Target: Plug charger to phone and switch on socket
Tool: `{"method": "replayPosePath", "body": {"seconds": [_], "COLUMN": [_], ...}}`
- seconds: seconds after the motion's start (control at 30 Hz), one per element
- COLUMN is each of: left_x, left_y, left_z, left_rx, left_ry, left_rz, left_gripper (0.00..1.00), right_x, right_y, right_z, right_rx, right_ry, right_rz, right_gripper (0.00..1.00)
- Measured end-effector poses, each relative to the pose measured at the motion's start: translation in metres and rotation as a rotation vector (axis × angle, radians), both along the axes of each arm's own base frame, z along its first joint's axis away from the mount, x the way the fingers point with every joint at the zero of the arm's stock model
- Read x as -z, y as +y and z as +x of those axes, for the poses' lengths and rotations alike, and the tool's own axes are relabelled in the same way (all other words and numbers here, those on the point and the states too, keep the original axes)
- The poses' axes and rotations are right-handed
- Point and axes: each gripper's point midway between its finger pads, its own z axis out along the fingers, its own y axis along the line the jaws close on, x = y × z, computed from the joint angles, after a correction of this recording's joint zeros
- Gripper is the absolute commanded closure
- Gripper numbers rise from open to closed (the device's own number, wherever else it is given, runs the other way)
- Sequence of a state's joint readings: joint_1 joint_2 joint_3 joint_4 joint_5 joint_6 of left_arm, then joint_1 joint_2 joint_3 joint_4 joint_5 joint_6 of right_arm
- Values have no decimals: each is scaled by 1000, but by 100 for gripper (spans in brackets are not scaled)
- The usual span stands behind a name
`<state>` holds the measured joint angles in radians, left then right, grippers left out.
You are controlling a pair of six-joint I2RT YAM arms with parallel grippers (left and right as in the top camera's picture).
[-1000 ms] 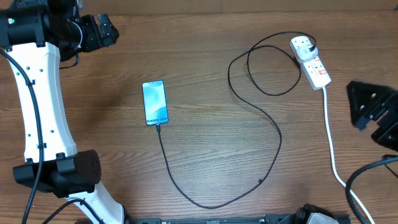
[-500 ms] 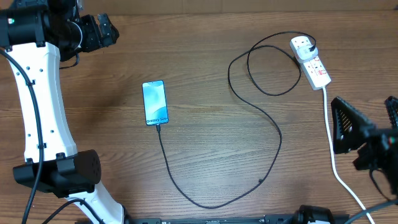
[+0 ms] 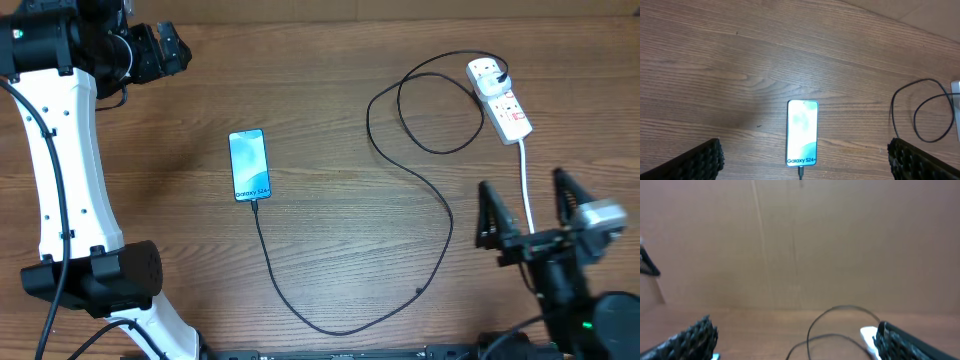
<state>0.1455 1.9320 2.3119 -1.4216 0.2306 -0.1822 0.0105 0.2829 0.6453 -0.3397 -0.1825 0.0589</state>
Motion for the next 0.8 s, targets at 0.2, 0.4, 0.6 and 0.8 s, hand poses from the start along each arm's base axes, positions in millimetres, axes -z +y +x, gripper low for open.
{"method": "replayPosePath", "body": {"seconds": [0.2,0.4,0.6,0.8], "left_x": [0,0,0,0], "left_y": [0,0,0,0], "left_z": [0,0,0,0], "left_rx": [0,0,0,0], "left_ry": [0,0,0,0], "left_rz": [0,0,0,0], "left_gripper": [0,1,1,1], "right_x": [62,110,147,178], "right_y": [4,-1,-6,-7], "right_z": [10,19,27,29], "right_rx": [-7,31,66,80], "right_ry": [-54,-62,8,119], "right_rz": [33,75,80,66], "right_gripper": [0,0,0,0]}}
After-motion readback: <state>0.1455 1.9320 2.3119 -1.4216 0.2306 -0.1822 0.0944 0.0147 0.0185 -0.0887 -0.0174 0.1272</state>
